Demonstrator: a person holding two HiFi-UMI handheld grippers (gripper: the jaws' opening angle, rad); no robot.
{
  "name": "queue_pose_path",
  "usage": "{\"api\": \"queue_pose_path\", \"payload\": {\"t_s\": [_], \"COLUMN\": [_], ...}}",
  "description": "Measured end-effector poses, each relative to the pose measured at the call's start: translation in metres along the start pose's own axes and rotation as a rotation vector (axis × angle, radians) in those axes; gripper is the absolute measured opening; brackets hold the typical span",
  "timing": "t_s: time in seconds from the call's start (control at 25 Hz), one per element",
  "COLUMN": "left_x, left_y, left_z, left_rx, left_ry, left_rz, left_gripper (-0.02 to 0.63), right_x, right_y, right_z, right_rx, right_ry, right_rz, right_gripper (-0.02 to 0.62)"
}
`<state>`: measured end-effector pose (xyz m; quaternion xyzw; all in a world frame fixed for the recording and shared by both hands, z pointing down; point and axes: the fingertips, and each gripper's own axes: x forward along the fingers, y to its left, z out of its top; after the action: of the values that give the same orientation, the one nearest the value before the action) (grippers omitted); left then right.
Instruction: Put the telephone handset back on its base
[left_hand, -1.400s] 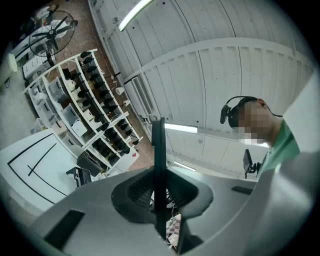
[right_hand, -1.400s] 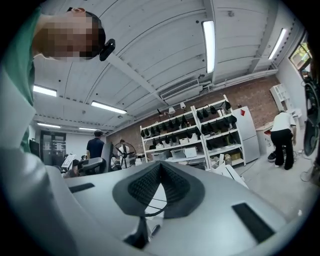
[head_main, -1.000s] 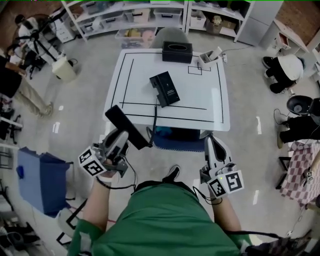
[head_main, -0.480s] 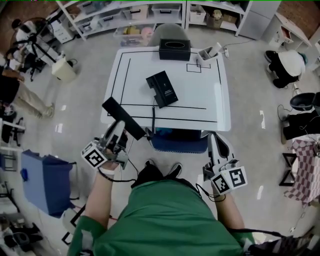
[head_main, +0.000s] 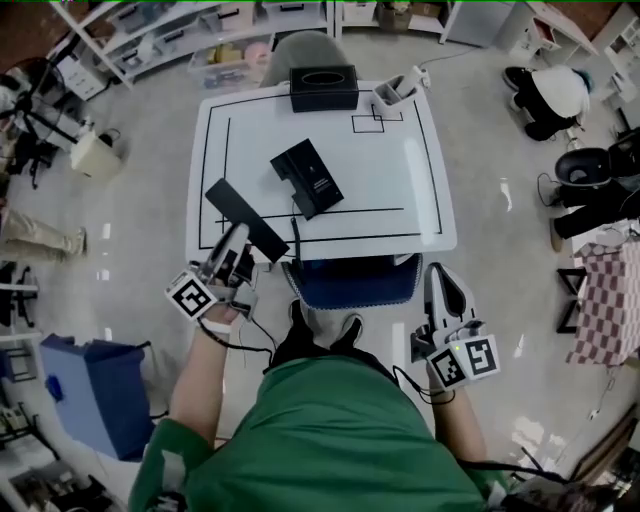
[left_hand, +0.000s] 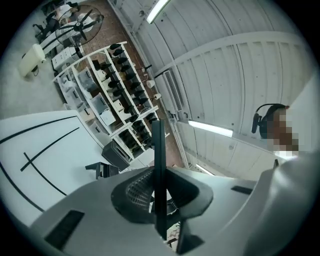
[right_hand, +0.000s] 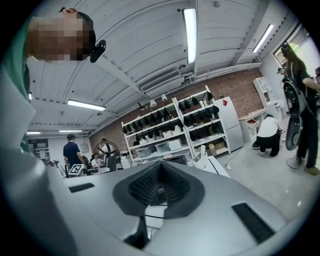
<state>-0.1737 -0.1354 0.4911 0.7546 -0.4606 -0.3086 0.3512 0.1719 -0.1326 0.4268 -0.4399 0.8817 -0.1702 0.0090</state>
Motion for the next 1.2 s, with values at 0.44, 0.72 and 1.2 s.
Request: {"api": "queue_pose_path", "payload": {"t_s": [0.44,0.72,1.2], "left_x": [0.060,0.083,0.109], "left_y": [0.090,0.147,0.187], "left_z": [-0.025,-0.042,-0.073], "left_rx": [-0.093,-0.108,-0.185], "left_ry": [0.158,0.224,0.269], "left_rz": [0.033,0.117,0.123], "left_gripper": [0.081,0.081,0.081], "right_x": [0.011,0.014,0.024], "right_y": [0.007,0.013,0.030], "right_z": [-0.002,-0.005,-0.011], "right_rx": [-0.018,-0.014,-0.036], "right_ry": [0.012,0.013,0.049], "right_rz": [-0.159,-0.244,-0.335], "right_gripper": [0.022,0.023,0.023]}}
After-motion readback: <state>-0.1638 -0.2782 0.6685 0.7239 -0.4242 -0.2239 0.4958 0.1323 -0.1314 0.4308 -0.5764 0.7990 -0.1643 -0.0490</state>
